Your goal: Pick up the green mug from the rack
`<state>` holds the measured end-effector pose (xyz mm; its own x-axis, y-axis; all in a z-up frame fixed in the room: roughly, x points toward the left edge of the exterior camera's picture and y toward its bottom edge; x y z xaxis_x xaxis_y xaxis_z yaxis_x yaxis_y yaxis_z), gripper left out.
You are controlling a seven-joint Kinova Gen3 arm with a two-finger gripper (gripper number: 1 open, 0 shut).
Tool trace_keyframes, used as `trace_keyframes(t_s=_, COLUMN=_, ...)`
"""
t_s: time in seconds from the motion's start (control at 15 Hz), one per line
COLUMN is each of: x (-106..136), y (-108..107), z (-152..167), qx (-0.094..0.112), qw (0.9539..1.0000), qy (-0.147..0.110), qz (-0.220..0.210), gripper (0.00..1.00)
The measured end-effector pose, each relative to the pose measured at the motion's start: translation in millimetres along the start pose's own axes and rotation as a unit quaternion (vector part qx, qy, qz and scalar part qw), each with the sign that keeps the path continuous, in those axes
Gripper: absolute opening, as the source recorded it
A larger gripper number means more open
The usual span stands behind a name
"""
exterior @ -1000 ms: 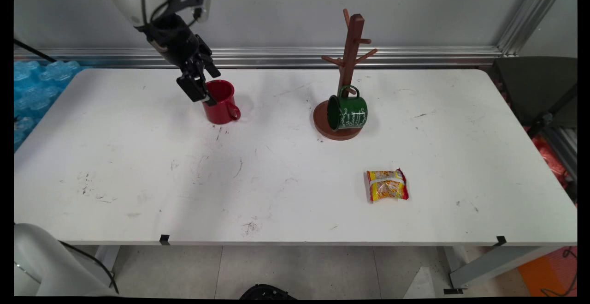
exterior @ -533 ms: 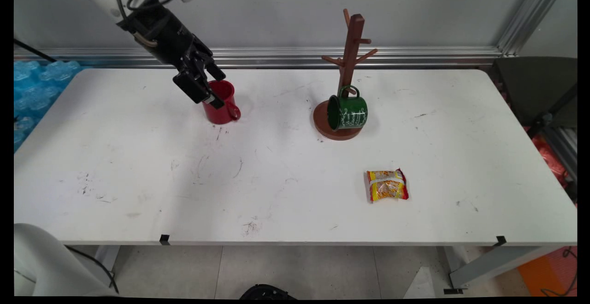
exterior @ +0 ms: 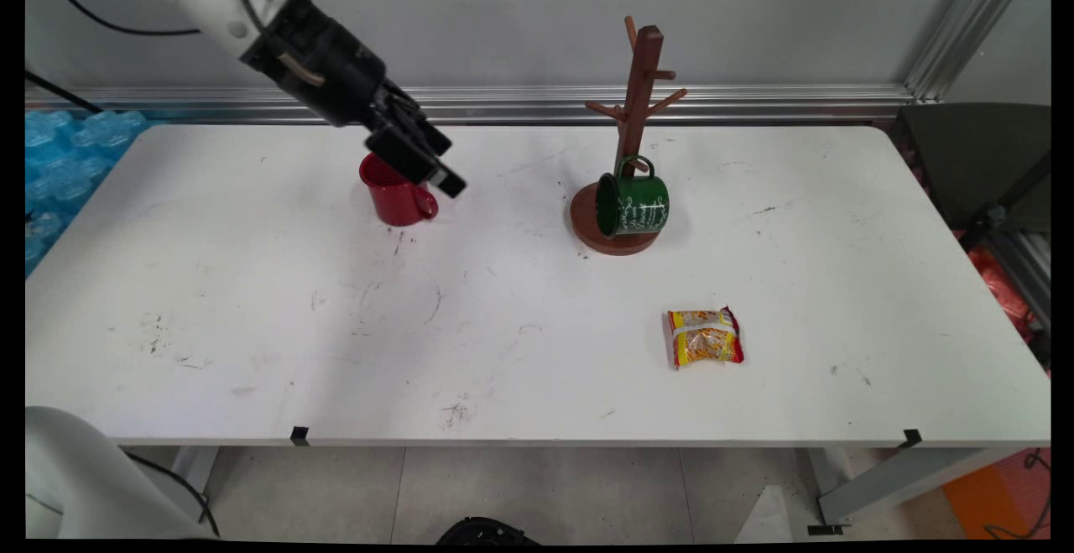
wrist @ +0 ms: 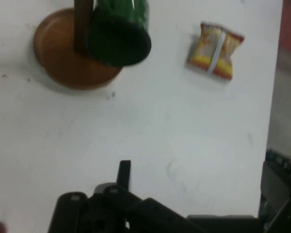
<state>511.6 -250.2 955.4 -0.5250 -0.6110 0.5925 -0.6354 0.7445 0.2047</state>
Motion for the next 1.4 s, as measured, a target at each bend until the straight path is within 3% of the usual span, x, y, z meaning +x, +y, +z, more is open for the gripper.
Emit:
trace_keyframes(t_s=0.27, x=13.1, y=5.3, z=27.1, qx=-0.002, qw=0.9987, qy=0.027, qz=-0.044, gripper=1.00)
trace_keyframes(t_s=0.73, x=33.0, y=3.1, z=83.1, qx=-0.005, qw=0.9928, qy=0.049, qz=-0.109, gripper=1.00)
trace_keyframes(t_s=1.4, x=41.4, y=-9.5, z=167.4, qx=-0.022, qw=0.9782, qy=0.063, qz=-0.197, gripper=1.00)
